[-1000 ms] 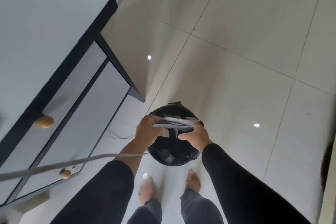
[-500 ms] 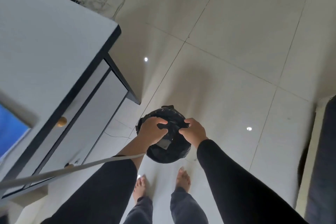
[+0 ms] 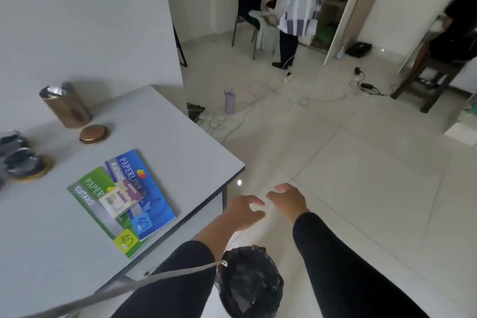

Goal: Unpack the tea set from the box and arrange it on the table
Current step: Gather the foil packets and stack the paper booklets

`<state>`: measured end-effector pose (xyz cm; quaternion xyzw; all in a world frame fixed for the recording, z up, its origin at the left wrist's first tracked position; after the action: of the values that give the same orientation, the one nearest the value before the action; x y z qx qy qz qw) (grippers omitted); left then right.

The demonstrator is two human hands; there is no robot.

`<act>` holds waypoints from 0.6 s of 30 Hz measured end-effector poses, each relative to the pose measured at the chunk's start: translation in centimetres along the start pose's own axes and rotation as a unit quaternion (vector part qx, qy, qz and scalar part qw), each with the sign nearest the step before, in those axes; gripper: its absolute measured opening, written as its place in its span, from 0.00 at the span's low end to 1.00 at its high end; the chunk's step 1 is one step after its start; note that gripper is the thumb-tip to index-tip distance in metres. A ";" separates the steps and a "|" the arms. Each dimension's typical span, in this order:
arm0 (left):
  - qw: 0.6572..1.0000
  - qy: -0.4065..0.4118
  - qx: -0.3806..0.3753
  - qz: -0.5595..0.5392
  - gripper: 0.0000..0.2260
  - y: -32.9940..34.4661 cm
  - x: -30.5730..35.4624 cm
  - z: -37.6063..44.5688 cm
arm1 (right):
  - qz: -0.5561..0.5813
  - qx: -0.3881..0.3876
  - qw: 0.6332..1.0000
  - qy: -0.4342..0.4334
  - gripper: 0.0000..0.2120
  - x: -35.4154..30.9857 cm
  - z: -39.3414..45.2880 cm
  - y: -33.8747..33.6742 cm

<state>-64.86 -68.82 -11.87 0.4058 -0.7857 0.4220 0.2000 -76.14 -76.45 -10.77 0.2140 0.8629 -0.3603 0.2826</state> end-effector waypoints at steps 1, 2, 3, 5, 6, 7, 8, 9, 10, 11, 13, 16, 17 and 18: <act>1.000 0.003 0.019 -0.004 0.16 -1.4 0.3 -1.1 | -0.004 0.001 1.000 -0.018 0.21 -1.8 -0.7 0.0; 0.999 0.004 0.040 -0.010 0.16 -2.7 0.4 -2.1 | -0.013 0.001 0.999 -0.036 0.22 -3.5 -1.3 0.1; 0.998 0.002 0.060 -0.021 0.16 -4.2 0.4 -3.3 | -0.022 0.003 0.998 -0.054 0.21 -5.2 -2.0 0.2; 0.994 -0.002 0.102 -0.045 0.17 -7.0 -0.3 -5.5 | -0.032 0.004 0.996 -0.081 0.20 -8.3 -3.2 0.9; 0.991 -0.002 0.123 -0.055 0.18 -8.4 -0.9 -6.7 | -0.035 0.004 0.995 -0.094 0.19 -9.9 -3.6 1.5; 0.987 -0.003 0.145 -0.064 0.18 -9.8 -1.7 -7.8 | -0.042 0.001 0.993 -0.107 0.17 -11.4 -4.0 2.2; 0.983 -0.006 0.168 -0.075 0.19 -11.1 -2.7 -8.9 | -0.052 -0.002 0.992 -0.117 0.16 -12.9 -4.3 3.2; 0.978 -0.011 0.190 -0.088 0.19 -12.3 -3.9 -10.1 | -0.058 -0.003 0.990 -0.128 0.16 -14.4 -4.6 4.3; 0.972 -0.021 0.211 -0.103 0.19 -13.5 -5.2 -11.4 | -0.055 -0.006 0.989 -0.137 0.17 -15.8 -5.0 5.6; 0.966 -0.032 0.230 -0.117 0.19 -14.6 -6.6 -12.7 | -0.045 -0.011 0.989 -0.144 0.18 -17.2 -5.3 6.9; 0.953 -0.054 0.261 -0.144 0.19 -16.7 -9.7 -14.9 | -0.031 -0.016 0.988 -0.154 0.20 -19.6 -5.9 9.9; 0.935 -0.092 0.304 -0.160 0.19 -19.2 -14.3 -17.3 | -0.041 -0.033 0.984 -0.171 0.20 -22.2 -6.3 14.3; 0.928 -0.107 0.314 -0.169 0.19 -19.8 -15.8 -18.0 | -0.048 -0.041 0.983 -0.175 0.20 -22.9 -6.4 15.6; 0.921 -0.123 0.321 -0.182 0.19 -20.3 -17.1 -18.5 | -0.054 -0.048 0.982 -0.176 0.20 -23.4 -6.4 16.9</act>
<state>-38.97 -51.97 -2.52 0.6326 -0.5394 0.5547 0.0341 -51.09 -64.62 -0.50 0.0863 0.8261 -0.3652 0.4204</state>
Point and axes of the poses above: each hand's wrist, its own z-axis towards the middle knuckle, its own y-axis out of the palm, x = y × z, the point moved 1 cm from there along z, towards the middle knuckle, and after that the axes turned 10 degrees about -x, right-handed, at the moved point
